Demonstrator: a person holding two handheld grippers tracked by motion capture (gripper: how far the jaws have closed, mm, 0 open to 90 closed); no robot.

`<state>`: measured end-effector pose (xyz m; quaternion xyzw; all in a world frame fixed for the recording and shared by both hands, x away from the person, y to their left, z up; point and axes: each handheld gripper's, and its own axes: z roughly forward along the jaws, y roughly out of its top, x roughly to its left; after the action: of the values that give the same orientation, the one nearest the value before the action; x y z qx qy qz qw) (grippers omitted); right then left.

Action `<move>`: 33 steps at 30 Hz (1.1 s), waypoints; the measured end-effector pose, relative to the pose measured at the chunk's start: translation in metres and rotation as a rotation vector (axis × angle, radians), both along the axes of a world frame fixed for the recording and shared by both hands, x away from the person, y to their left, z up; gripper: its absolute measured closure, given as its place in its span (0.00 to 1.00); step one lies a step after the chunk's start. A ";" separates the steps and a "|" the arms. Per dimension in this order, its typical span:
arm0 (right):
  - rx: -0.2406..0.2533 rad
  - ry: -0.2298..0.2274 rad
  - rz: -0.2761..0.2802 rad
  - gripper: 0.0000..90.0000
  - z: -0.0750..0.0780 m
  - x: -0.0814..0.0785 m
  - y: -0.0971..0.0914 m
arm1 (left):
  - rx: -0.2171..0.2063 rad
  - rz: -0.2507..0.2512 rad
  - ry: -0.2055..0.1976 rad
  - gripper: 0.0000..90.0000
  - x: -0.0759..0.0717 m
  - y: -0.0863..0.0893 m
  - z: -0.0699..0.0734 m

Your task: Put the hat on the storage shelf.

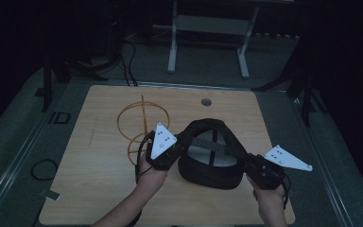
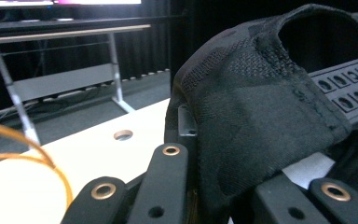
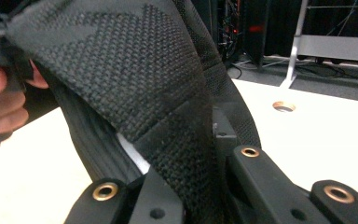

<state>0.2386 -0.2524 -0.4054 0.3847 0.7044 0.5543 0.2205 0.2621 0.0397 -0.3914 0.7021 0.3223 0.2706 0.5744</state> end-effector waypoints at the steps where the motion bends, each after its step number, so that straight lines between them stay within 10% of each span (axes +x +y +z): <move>1: 0.005 0.003 0.002 0.94 -0.001 0.000 -0.001 | 0.010 -0.008 0.000 0.99 0.001 -0.001 0.002; 11: 0.022 0.039 0.079 0.59 -0.005 -0.008 -0.012 | 0.016 -0.031 -0.015 0.98 0.004 -0.001 0.009; 17: -0.055 0.085 0.185 0.39 -0.017 -0.018 -0.017 | 0.056 -0.032 -0.054 0.98 0.003 -0.002 0.014; 23: -0.112 0.106 0.262 0.42 -0.026 -0.029 -0.024 | 0.042 -0.047 -0.069 0.98 0.005 0.003 0.017; 33: -0.140 0.018 0.241 0.53 -0.013 -0.030 -0.058 | 0.062 -0.327 -0.156 0.98 0.000 0.012 0.020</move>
<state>0.2088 -0.3107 -0.4184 0.2860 0.7845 0.5227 0.1721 0.2619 0.0513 -0.3718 0.7396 0.1498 0.2369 0.6120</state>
